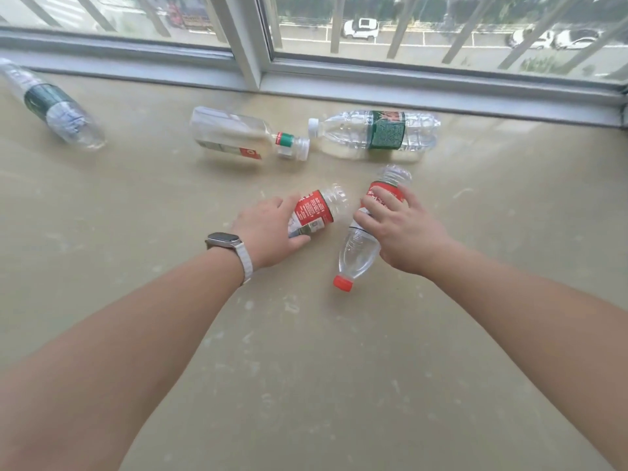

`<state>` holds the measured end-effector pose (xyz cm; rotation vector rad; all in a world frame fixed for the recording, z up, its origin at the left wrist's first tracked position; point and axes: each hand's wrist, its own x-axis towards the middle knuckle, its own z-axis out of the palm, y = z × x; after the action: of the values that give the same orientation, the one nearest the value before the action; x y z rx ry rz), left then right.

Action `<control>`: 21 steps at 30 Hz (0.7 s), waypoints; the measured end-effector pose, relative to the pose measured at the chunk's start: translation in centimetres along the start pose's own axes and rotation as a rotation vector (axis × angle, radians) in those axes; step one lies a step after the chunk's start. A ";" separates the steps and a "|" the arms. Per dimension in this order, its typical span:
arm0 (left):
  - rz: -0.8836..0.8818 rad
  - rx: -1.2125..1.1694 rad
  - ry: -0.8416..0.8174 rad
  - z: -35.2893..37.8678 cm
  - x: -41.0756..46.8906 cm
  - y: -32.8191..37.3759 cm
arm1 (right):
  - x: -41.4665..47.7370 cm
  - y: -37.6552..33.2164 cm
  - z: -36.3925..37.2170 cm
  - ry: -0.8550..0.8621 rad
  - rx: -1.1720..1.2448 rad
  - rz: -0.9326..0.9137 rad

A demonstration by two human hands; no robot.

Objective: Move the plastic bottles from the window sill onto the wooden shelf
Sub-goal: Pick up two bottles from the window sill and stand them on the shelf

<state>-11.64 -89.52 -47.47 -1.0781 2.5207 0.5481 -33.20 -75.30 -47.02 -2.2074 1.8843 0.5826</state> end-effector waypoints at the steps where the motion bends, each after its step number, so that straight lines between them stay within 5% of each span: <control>1: -0.035 -0.045 -0.016 0.1 -0.4 0.1 | 0.0 0.1 0.2 0.011 0.018 0.006; 11: -0.323 -0.474 0.022 1.0 -3.1 -0.4 | -2.4 -2.0 2.1 -0.142 0.324 0.284; 16: -0.349 -0.350 0.099 0.3 -4.0 -1.4 | -2.7 -2.6 2.5 -0.124 0.335 0.322; 18: -0.192 -0.229 0.261 -0.1 -4.0 -2.1 | -2.7 -2.6 2.5 -0.114 0.359 0.327; 21: 0.317 0.070 0.322 -0.3 -3.6 -3.7 | -2.8 -2.6 2.4 -0.109 0.399 0.347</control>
<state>-6.65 -89.82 -46.35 -0.7982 2.9957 0.3856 -31.40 -71.39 -48.36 -1.5890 2.1189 0.3274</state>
